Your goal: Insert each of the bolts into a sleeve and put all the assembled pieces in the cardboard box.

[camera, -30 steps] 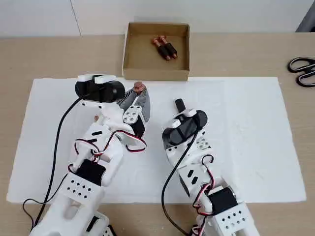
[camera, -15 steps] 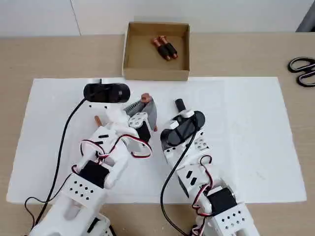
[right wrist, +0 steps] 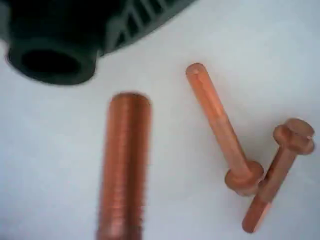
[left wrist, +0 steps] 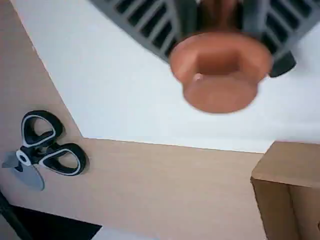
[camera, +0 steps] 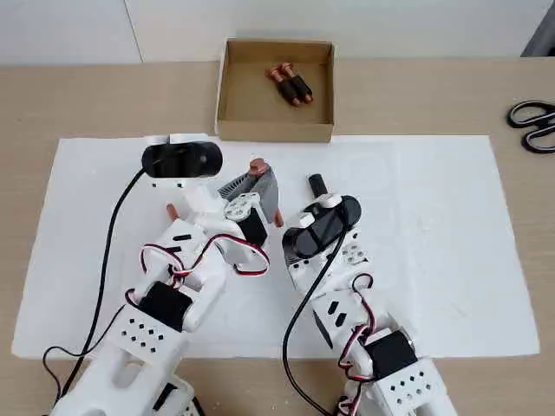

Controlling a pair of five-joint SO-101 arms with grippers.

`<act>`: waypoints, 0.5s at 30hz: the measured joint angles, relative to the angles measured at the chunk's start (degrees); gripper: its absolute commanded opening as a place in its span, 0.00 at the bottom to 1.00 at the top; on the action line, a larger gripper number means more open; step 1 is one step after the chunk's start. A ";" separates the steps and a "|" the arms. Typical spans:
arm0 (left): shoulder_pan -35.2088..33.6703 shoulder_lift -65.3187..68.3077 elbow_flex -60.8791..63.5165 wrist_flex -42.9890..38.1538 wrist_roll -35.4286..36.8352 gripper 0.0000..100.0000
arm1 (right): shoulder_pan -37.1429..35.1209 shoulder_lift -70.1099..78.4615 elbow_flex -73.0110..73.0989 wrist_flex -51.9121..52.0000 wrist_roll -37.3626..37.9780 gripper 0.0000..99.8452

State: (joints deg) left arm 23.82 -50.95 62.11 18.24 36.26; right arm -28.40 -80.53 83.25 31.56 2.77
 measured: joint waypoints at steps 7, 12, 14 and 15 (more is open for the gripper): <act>0.00 0.00 0.00 -1.58 0.00 0.00 | -3.16 0.00 0.00 0.00 0.00 0.01; 0.00 0.00 0.00 -1.58 0.00 0.00 | -3.34 0.00 0.00 0.00 0.00 0.01; 0.09 0.00 0.00 -1.58 0.00 0.00 | -3.34 0.00 0.00 0.00 0.00 0.01; 0.62 0.00 0.00 -1.58 0.00 0.00 | -3.34 0.00 0.00 0.00 0.00 0.01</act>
State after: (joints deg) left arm 24.44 -50.95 62.11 16.66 36.26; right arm -31.74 -80.53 83.25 31.56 2.77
